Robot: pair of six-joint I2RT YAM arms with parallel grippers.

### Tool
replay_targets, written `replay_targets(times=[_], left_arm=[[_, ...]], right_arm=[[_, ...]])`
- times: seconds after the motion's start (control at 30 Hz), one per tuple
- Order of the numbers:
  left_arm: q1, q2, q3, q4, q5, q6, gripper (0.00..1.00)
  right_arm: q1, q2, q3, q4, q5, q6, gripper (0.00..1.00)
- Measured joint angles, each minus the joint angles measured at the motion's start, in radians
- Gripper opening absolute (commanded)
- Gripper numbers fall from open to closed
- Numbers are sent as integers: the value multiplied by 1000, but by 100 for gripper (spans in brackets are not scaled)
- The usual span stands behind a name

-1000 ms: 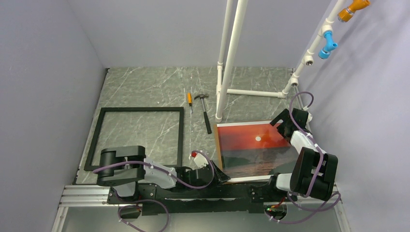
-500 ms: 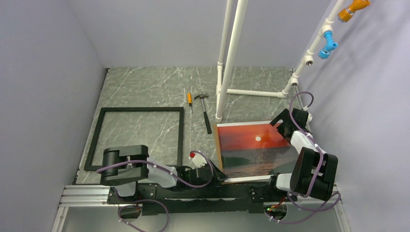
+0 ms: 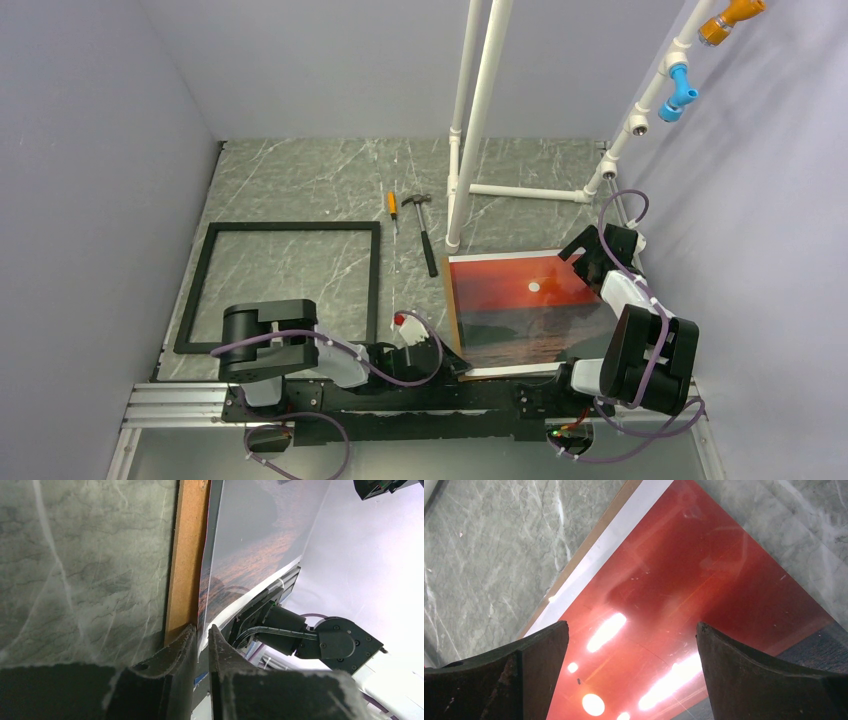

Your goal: Take the photo out of the frame

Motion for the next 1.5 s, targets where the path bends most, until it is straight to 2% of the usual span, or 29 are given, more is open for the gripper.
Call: replay_targets(times=[0.07,0.23,0.77,0.97,1.13,1.5], left_arm=[[1,2,-6,13,0,6,15],[2,1,-17,27,-6,34,0],[-3,-204,-64,6,-85,212,0],[-12,-326,-27,-152,-116,289,0],[-14,-401,4,-290,-121,293,0],[-14,-465,69,-558,-121,336,0]], right_arm=[[0,0,0,0,0,0,99],[0,0,0,0,0,0,99],[40,-14,-2,-1,2,-16,99],[61,-14,-2,-2,4,-23,99],[93,-21,-2,-6,8,-34,99],[131,-22,8,-16,18,-51,99]])
